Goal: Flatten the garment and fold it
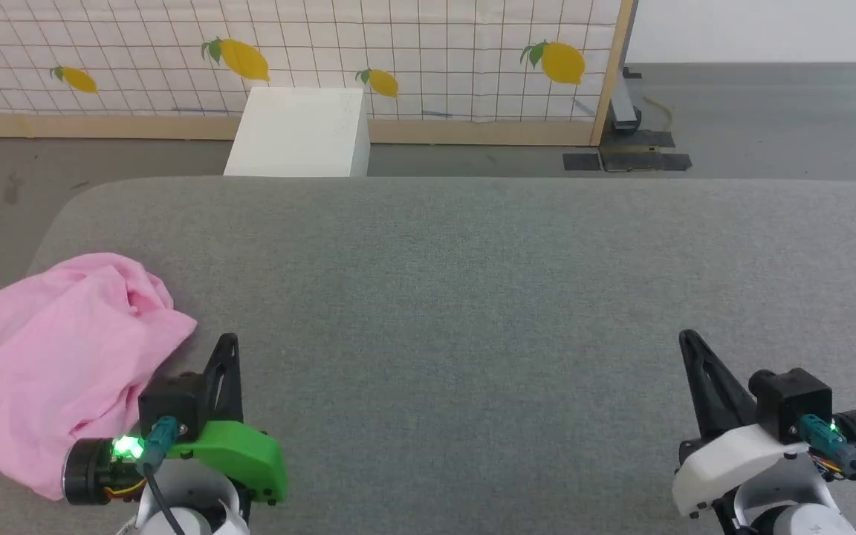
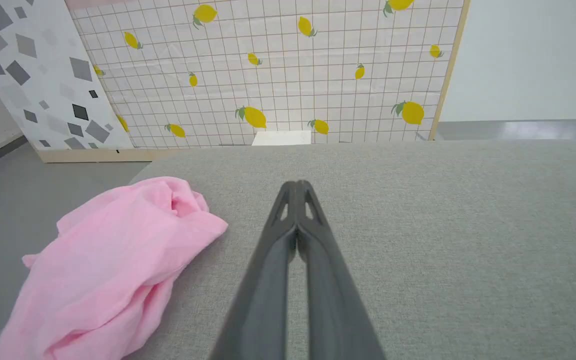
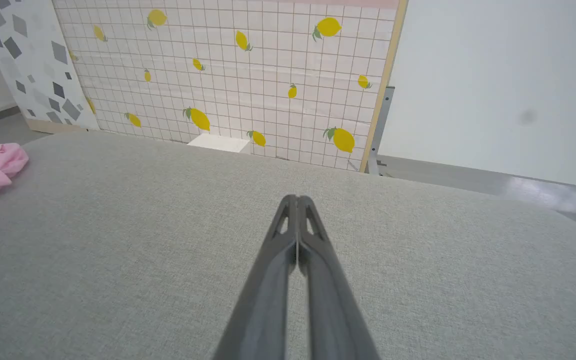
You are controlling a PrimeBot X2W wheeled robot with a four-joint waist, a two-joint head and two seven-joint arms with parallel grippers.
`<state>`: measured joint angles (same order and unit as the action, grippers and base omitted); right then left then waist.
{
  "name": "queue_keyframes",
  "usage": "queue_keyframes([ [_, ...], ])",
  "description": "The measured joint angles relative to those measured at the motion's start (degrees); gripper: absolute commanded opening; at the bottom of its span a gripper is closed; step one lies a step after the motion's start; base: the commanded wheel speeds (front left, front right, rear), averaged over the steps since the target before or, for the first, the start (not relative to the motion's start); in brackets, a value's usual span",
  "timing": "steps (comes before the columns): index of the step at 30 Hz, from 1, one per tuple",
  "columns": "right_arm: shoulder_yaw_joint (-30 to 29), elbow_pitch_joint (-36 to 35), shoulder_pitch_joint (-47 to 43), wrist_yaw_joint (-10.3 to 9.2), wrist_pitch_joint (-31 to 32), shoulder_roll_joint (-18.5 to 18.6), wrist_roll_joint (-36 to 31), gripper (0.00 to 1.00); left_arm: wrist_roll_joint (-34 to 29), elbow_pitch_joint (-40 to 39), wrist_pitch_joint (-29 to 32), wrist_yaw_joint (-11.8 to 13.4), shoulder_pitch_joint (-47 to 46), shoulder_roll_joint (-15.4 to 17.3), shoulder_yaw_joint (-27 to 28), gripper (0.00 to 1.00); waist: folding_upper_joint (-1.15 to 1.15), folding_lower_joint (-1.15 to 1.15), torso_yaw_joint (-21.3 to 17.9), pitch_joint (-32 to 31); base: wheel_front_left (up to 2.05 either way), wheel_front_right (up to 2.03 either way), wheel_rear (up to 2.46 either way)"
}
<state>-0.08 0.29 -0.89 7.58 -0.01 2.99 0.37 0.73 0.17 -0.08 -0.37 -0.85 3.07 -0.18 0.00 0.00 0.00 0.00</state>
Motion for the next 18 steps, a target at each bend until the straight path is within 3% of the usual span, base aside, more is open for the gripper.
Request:
queue_keyframes([
  [18, 0.0, 0.0, 0.0, 0.0, 0.0, 0.0, 0.0, 0.0, 0.0, 0.0, 0.0, 0.0, 0.0, 0.0, 0.0, 0.0, 0.0, 0.0, 0.0, 0.0, 0.0, 0.0, 0.0],
])
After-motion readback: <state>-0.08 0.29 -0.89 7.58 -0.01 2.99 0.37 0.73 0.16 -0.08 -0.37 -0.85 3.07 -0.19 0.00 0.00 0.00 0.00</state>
